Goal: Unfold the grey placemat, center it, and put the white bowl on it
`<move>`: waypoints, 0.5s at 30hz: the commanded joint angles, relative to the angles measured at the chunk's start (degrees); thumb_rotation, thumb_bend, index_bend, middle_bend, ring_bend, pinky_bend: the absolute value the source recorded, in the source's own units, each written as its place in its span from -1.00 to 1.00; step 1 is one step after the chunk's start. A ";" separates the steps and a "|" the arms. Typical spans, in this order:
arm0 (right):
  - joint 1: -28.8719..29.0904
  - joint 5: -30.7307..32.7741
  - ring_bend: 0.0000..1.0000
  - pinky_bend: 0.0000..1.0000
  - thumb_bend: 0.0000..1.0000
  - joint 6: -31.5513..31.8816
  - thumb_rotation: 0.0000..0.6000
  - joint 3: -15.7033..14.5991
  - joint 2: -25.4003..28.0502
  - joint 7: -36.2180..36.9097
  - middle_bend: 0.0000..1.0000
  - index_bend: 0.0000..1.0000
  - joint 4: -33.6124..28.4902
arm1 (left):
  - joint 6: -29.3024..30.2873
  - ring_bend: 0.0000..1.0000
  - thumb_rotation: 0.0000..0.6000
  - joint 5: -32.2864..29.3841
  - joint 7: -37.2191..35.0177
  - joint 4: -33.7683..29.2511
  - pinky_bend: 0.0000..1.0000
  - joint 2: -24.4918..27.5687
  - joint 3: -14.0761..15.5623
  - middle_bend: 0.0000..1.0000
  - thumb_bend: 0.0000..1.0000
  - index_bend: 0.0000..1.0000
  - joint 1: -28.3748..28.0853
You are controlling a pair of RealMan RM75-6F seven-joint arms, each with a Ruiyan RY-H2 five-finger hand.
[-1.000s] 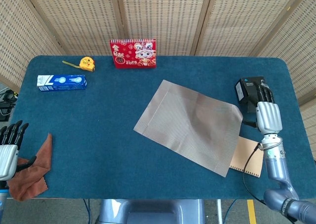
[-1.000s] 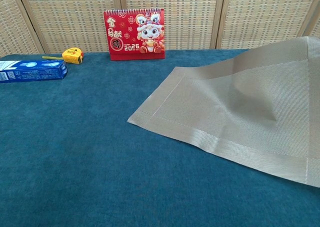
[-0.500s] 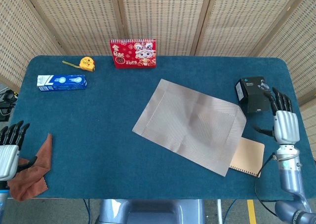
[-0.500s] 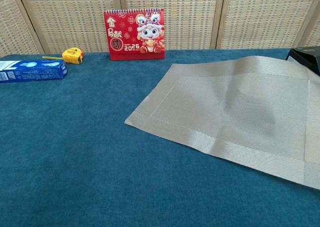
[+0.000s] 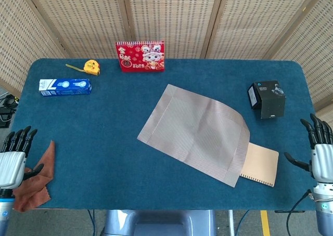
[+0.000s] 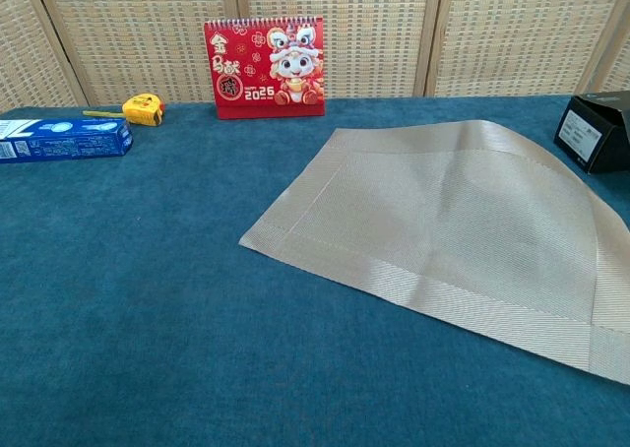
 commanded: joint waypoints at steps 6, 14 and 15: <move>-0.41 -1.54 -1.00 -1.00 -0.59 0.77 1.00 -0.12 0.89 1.59 -1.00 -0.72 -1.35 | -2.36 -1.00 1.00 1.07 3.02 -1.13 -1.00 -0.26 -1.34 -1.00 -0.64 -0.94 -3.08; -0.73 -1.38 -1.00 -1.00 -0.59 0.91 1.00 0.55 1.77 3.45 -1.00 -0.72 -1.70 | -8.51 -1.00 1.00 0.57 10.60 -3.09 -1.00 -3.27 -4.27 -1.00 -0.64 -0.89 -9.68; -0.75 -1.28 -1.00 -1.00 -0.59 0.82 1.00 0.66 1.87 3.77 -1.00 -0.72 -1.71 | -9.66 -1.00 1.00 0.02 11.82 -3.18 -1.00 -4.02 -4.75 -1.00 -0.64 -0.89 -10.77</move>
